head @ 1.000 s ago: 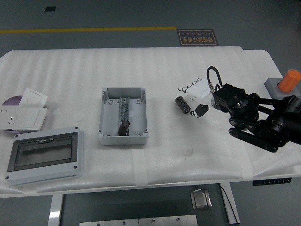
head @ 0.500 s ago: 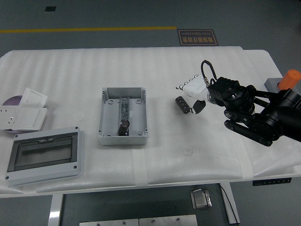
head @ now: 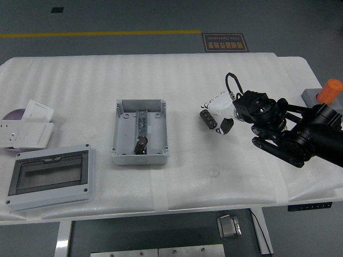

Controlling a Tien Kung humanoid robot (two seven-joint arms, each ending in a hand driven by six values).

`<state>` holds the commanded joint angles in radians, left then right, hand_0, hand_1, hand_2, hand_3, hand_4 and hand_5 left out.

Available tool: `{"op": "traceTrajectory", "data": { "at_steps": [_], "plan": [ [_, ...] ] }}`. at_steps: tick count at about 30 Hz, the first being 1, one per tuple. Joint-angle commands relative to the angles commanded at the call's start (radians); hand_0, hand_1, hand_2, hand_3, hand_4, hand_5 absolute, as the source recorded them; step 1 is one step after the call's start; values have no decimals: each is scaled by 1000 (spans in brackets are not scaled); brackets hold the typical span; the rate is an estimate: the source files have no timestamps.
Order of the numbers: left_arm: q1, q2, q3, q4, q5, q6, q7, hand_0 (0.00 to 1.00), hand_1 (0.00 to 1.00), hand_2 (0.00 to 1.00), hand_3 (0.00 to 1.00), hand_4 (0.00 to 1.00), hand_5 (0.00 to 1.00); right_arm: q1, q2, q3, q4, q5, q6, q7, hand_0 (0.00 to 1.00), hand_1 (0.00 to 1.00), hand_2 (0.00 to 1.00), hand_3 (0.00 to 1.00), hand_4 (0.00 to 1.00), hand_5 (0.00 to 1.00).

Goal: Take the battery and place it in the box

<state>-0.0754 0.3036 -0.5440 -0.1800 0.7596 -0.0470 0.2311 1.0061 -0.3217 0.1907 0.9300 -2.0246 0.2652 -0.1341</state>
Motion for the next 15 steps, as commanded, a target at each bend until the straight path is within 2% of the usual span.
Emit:
{"op": "traceTrajectory", "data": {
  "at_steps": [5,6,11,12,15],
  "plan": [
    [12,-6,-13,0,11,0,5,632,643,473,544,602,367,-13,4,4,-14,6,-8,4,952,885,929,998,685,303],
    [14,-7,-14,0,13,0,6,632,643,473,543,601,369,-15,4,3,-15,8,-11,4,950,871,903,998,641,264],
    [20,-12,-15,0,14,0,7,632,643,473,543,601,369,-22,8,1,-18,19,-33,3,950,871,903,998,641,264],
    [20,-13,-13,0,13,0,7,632,643,473,544,599,372,-22,9,1,-18,21,-36,3,942,840,862,972,446,207],
    [19,-14,-8,0,7,1,4,632,643,473,544,599,372,-24,12,1,-21,27,-46,4,942,840,862,972,446,207]
  ]
}}
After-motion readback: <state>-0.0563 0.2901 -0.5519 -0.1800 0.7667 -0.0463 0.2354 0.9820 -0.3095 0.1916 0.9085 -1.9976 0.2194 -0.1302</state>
